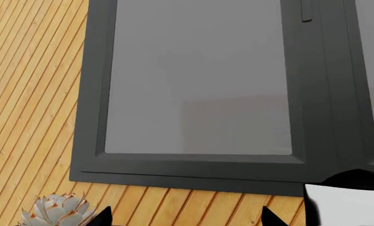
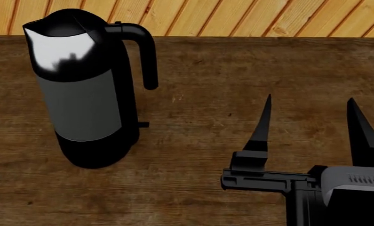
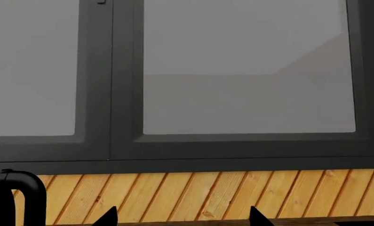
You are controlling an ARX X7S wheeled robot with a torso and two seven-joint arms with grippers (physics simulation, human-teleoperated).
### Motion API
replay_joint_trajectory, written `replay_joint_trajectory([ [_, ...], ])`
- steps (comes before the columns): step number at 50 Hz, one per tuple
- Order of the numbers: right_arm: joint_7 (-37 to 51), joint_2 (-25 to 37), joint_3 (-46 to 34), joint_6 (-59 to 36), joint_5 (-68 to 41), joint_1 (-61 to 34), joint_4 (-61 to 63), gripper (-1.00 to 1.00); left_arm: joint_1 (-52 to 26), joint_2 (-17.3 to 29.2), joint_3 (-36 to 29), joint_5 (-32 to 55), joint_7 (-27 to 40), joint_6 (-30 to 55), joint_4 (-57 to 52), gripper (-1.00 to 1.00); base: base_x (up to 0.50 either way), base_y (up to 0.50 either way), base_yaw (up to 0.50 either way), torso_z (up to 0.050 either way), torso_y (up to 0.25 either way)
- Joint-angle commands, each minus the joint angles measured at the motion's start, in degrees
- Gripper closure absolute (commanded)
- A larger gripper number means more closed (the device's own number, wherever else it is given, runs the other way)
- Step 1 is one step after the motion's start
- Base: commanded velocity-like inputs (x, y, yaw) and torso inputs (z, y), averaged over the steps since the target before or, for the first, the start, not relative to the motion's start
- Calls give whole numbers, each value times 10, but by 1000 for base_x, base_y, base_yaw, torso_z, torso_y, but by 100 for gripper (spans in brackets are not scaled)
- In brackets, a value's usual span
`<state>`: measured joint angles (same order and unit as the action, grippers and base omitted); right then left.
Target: Press the button to open the lid of the electric kettle.
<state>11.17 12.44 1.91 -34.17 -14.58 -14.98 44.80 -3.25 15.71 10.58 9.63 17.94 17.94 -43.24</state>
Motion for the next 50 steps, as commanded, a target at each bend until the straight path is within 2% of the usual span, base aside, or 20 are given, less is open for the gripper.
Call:
replay_joint_trajectory([
  [1, -1, -3, 8, 3, -19, 1, -3, -100, 3, 3, 12, 10, 5, 1, -8, -100, 500, 0, 0, 0, 0],
  [5, -2, -1, 6, -2, -25, 0, -4, -100, 3, 4, 14, 10, 7, 2, -11, -100, 481, 0, 0, 0, 0],
  [11, 5, -2, 11, 0, -26, 0, -4, -100, 3, 6, 16, 13, 9, 3, -12, -100, 0, 0, 0, 0, 3],
  [12, 3, -2, 8, 26, -17, 7, -6, -100, 2, 6, 15, 12, 9, 2, -11, -100, 336, 27, 0, 0, 0],
  [24, 7, -3, 12, 11, -35, 3, -12, -100, 4, 9, 21, 18, 13, 2, -11, -100, 458, 7, 0, 0, 0],
  [29, 40, 7, -11, -61, -18, -21, 7, -100, 6, 12, 44, 30, 19, 7, -22, -100, 0, 0, 0, 0, 0],
  [35, 47, 13, -11, -73, -15, -24, 9, -100, 8, 16, 68, 39, 25, 12, -26, -100, 0, 0, 0, 0, 0],
  [36, 51, 13, -7, -96, -22, -34, 11, 100, 8, 17, 75, 44, 26, 15, -29, -100, 0, 0, 0, 0, 0],
  [37, 60, 21, -17, -131, -17, -54, 25, 100, 9, 18, 80, 47, 27, 15, -31, -100, 0, 0, 0, 0, 0],
  [39, 63, 37, -20, -274, -54, -142, 79, 100, 11, 18, 90, 54, 27, 17, -33, -100, 0, 0, 0, 0, 0],
  [42, 55, 20, 1, -532, -122, -350, 107, 100, 14, 21, 96, 54, 30, 19, -34, -100, 0, 0, 0, 0, 0],
  [43, 96, 37, -8, -558, -176, -381, 81, 100, 14, 22, 102, 58, 30, 20, -34, -100, 0, 0, 0, 0, 0],
  [45, 259, 78, -13, -558, -348, -452, -6, 100, 17, 22, 113, 65, 31, 20, -35, -100, 0, 0, 0, 0, 0],
  [47, 377, 109, -56, -557, -520, -519, -86, 100, 17, 23, 116, 68, 31, 21, -37, -100, 0, 0, 0, 0, 0],
  [49, 435, 116, -101, -556, -674, -606, -192, 100, 17, 24, 121, 72, 31, 22, -38, -100, 0, 0, 0, 0, 0],
  [50, 434, 117, -131, -555, -691, -641, -225, 100, 17, 24, 121, 73, 31, 22, -37, -100, 0, 0, 0, 0, 0],
])
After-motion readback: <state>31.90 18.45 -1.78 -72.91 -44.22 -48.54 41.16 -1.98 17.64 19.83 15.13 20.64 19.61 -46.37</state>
